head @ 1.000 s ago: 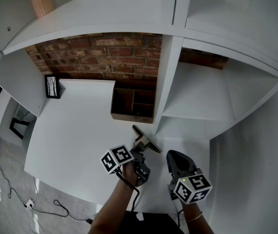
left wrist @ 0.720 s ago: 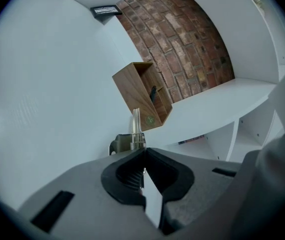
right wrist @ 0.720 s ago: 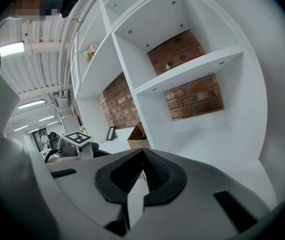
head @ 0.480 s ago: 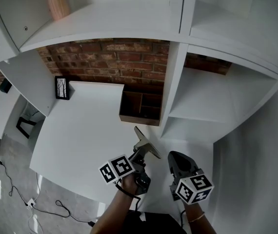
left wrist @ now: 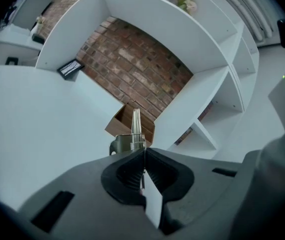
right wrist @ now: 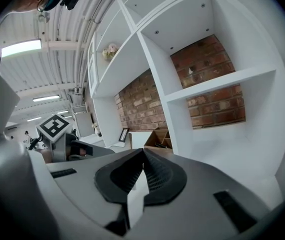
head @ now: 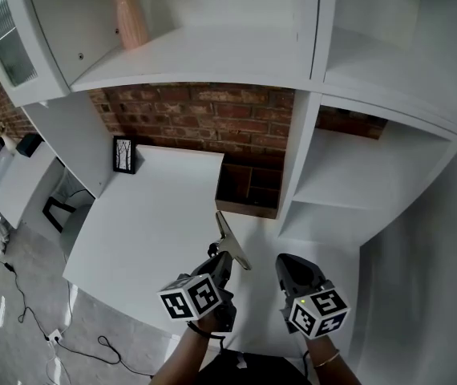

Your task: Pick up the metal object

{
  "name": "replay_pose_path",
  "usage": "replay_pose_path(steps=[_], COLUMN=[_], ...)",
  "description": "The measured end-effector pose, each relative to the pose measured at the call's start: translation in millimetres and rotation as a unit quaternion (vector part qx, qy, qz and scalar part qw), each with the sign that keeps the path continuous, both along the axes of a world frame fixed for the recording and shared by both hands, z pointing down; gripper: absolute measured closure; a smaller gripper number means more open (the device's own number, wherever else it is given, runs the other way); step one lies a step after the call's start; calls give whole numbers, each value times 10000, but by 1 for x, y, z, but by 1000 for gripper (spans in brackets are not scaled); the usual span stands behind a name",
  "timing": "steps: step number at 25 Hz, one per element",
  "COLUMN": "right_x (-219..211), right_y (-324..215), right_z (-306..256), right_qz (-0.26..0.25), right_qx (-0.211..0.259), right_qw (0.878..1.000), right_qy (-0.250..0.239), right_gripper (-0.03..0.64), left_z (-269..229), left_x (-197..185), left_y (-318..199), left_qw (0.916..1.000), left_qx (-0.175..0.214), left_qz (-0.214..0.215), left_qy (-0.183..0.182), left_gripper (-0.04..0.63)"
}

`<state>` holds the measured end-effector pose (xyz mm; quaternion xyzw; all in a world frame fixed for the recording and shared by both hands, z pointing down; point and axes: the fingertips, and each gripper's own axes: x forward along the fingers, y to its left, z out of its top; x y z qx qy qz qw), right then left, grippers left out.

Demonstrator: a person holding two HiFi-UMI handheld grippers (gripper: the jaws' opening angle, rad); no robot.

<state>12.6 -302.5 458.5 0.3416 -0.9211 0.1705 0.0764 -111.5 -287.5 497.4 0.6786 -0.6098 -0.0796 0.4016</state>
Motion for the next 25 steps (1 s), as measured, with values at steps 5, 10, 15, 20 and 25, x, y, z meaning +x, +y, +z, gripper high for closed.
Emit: replay_pose_path(steps=[5, 10, 15, 20, 25], right_x=[-3, 1, 9, 18, 22], right_y=[6, 11, 14, 19, 26], right_z=[-4, -9, -17, -19, -23], right_qz=[18, 85, 216, 371, 494], right_qx=[115, 211, 315, 457, 590], right_qw=[9999, 9997, 9993, 9979, 9961], right_qy=[80, 80, 55, 282, 435], right_gripper=[611, 611, 612, 612, 612], left_z=[-20, -37, -51, -65, -72], left_x=[-6, -1, 8, 14, 18], left_y=[12, 20, 25, 31, 36], left_qw=[9953, 9800, 9588, 9472, 9385], left_qx=[213, 423, 629, 866, 1011], left_qz=[197, 463, 777, 929, 1069], left_qy=[-923, -1889, -2660, -2943, -3123], left_gripper=[581, 581, 581, 581, 583])
